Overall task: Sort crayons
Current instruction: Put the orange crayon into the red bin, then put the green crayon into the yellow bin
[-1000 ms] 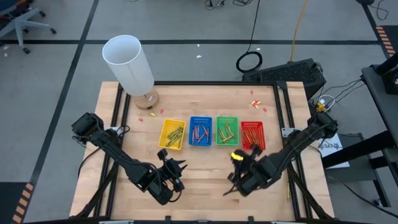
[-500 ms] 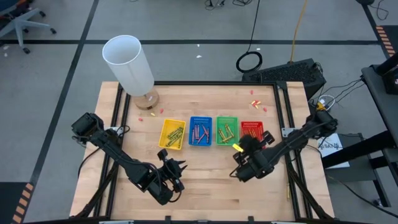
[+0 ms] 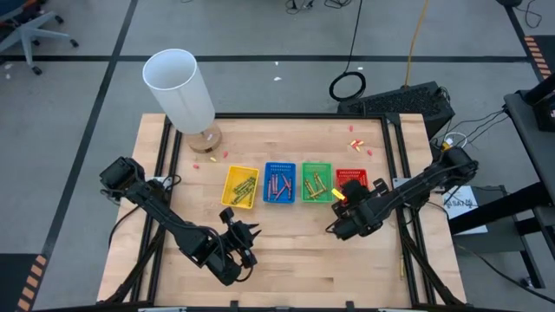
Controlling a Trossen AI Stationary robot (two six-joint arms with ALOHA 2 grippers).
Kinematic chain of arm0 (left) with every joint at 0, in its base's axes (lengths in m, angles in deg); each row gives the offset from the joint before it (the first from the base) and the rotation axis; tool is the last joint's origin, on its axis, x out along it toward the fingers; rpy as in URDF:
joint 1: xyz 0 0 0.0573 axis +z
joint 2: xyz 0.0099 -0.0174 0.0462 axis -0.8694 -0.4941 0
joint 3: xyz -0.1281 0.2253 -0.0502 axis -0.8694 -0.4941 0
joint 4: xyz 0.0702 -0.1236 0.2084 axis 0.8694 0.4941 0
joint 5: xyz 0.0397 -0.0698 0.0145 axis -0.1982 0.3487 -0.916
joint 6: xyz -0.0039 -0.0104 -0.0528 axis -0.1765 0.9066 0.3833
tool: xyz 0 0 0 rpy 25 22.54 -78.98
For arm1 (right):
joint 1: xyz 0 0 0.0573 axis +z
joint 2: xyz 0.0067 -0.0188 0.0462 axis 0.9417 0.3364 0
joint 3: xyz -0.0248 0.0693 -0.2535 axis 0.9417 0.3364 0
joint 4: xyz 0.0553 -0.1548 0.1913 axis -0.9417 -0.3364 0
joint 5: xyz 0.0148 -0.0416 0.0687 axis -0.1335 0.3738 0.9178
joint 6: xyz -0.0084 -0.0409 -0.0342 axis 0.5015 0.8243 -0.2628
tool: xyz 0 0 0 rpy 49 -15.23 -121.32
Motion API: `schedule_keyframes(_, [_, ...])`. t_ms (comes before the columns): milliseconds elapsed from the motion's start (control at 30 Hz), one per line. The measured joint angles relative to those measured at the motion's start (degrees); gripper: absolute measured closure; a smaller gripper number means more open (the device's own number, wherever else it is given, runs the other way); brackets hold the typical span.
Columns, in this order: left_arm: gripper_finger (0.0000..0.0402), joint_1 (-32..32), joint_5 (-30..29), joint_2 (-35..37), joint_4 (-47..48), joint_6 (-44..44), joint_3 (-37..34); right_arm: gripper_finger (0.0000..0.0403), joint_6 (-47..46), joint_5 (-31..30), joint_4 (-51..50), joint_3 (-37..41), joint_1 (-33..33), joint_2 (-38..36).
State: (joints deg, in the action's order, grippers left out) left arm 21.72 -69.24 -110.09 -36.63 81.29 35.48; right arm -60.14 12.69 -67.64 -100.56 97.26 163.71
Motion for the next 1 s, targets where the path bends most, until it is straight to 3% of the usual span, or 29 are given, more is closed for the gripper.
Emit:
schedule_keyframes(400, [0.0322, -0.09, 0.26, 0.00, -0.02, 0.09, 0.00, 0.0393, -7.43, 0.18, 8.02, 8.18, 0.04, -1.13])
schedule_keyframes(567, [0.0322, -0.09, 0.44, 0.00, -0.02, 0.09, 0.00, 0.0360, -8.27, 1.78, 7.52, 8.98, 0.06, -1.11])
schedule_keyframes(800, [0.0322, -0.09, 0.46, 0.00, -0.02, -0.24, 0.00, 0.0291, -5.44, 4.73, 3.42, 5.47, 1.88, -1.11])
schedule_keyframes(1000, [0.0322, -0.23, 0.68, 0.00, -0.03, 0.13, 0.00, 0.0264, 2.35, 8.94, 0.09, -2.82, 6.08, -1.09])
